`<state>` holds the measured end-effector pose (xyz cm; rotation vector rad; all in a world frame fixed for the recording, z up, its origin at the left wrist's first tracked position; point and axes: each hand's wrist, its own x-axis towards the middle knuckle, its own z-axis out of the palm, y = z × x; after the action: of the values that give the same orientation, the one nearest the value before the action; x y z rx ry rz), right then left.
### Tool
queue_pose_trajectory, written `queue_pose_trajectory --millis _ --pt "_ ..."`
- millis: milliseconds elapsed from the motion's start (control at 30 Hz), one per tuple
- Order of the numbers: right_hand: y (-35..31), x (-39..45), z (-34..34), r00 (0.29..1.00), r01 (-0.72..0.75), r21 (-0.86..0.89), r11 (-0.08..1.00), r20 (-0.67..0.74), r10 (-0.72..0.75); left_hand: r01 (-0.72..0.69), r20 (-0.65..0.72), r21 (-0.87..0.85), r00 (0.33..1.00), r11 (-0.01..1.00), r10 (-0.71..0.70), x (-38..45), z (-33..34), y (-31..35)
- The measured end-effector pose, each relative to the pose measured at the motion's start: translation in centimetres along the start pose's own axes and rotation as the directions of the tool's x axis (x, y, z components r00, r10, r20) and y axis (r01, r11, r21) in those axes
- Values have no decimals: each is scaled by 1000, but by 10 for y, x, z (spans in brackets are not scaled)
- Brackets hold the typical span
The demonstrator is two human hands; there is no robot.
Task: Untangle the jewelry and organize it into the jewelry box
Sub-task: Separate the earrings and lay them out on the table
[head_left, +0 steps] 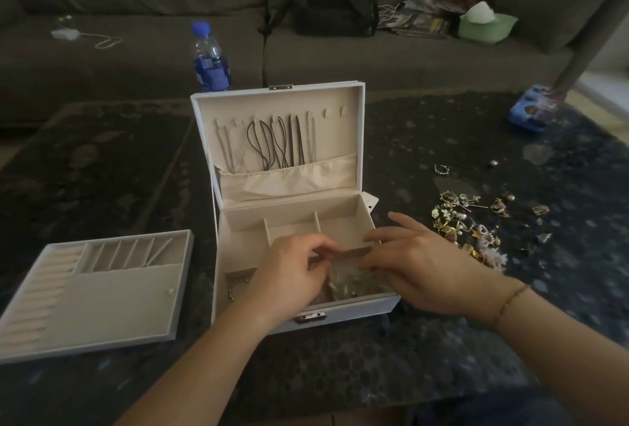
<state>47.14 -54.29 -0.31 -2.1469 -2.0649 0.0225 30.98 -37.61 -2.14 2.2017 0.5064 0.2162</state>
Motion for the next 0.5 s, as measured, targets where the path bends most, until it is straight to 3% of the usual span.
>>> queue_pose_trajectory --millis 100,233,367,500 --pt "-7 -9 6 999 -15 36 999 47 13 46 -23 -5 999 999 -47 -5 1 -4" --pt "-16 -16 10 983 4 47 999 183 -13 71 109 -43 992 997 -66 -10 1 0" --pt "-24 -19 18 999 -19 57 998 -25 21 26 150 -64 989 998 -17 -4 5 11" --pt "-29 -28 29 958 -69 49 996 -274 80 0 194 13 981 1000 -3 7 19 27"
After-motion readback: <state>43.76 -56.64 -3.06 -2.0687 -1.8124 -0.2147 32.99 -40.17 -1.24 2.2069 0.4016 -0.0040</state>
